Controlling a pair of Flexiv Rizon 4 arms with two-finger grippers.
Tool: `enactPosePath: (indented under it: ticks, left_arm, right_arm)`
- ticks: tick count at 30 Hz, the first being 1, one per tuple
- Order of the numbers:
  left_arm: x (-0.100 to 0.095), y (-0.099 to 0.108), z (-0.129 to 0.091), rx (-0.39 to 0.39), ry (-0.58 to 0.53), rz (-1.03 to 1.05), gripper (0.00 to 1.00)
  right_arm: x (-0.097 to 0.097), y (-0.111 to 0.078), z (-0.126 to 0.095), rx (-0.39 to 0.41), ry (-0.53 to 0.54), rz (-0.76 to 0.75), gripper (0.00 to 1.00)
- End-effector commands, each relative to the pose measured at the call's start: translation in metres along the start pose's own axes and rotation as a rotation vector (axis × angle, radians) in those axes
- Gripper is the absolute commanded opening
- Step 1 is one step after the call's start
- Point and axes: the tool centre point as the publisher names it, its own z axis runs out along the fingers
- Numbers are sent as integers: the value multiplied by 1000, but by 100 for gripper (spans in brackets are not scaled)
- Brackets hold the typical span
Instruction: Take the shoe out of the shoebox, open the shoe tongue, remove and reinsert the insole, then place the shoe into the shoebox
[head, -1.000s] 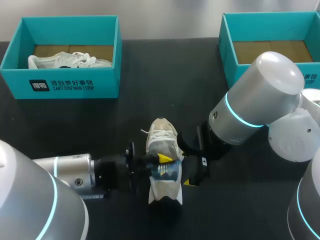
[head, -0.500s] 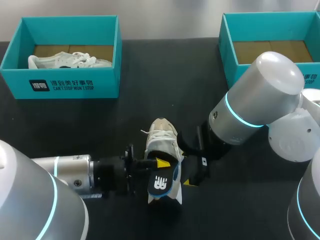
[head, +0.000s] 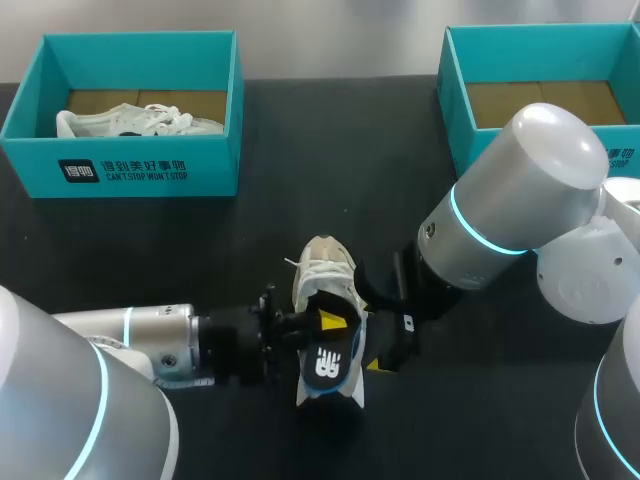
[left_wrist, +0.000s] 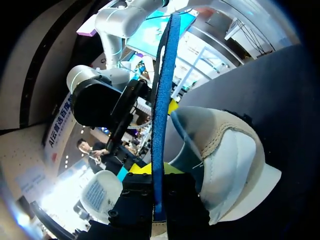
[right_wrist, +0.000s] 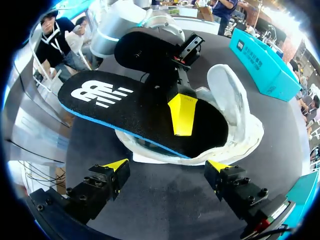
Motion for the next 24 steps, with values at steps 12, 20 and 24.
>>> enactPosePath:
  ticks: [12, 20, 24]
  left_arm:
    - [-15, -27, -13, 25, -47, 2, 20]
    - [-20, -37, -15, 30, -45, 20, 17]
    - [-15, -35, -11, 17, -20, 40, 0]
  right_arm:
    - [1, 0, 1, -1, -2, 0, 100]
    - [1, 0, 1, -1, -2, 0, 100]
    - [1, 0, 1, -1, -2, 0, 100]
